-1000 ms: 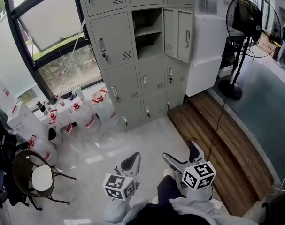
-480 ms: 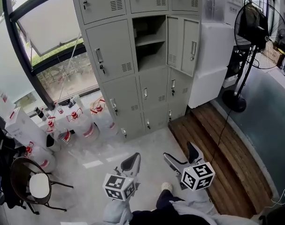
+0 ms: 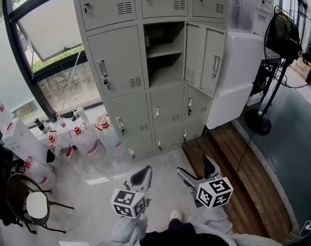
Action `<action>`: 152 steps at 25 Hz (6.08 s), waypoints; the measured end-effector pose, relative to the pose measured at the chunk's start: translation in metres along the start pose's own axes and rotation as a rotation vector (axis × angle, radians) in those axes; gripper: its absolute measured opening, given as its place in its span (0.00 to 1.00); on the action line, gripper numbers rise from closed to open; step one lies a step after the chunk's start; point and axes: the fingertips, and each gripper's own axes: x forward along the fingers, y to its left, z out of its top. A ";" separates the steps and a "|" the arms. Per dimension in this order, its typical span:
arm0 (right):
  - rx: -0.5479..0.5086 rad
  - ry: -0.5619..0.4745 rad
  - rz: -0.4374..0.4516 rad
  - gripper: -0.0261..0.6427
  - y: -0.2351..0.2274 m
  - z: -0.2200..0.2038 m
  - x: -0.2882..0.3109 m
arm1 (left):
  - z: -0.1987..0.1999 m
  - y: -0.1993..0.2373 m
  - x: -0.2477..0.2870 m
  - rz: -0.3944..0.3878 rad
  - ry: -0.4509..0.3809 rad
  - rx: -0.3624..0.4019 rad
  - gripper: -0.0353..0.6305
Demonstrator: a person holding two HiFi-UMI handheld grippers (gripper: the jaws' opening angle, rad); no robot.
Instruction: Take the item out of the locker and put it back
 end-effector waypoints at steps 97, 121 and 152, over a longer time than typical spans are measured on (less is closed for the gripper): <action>-0.365 -0.087 0.421 0.70 -0.151 0.385 0.592 | 0.220 0.309 0.316 0.395 -0.262 0.110 0.07; -0.389 0.022 0.585 0.65 -0.122 0.377 0.691 | 0.226 0.336 0.307 0.628 -0.305 0.097 0.07; -0.633 -0.036 0.326 0.51 -0.164 0.390 0.636 | 0.222 0.317 0.307 0.469 -0.296 0.113 0.07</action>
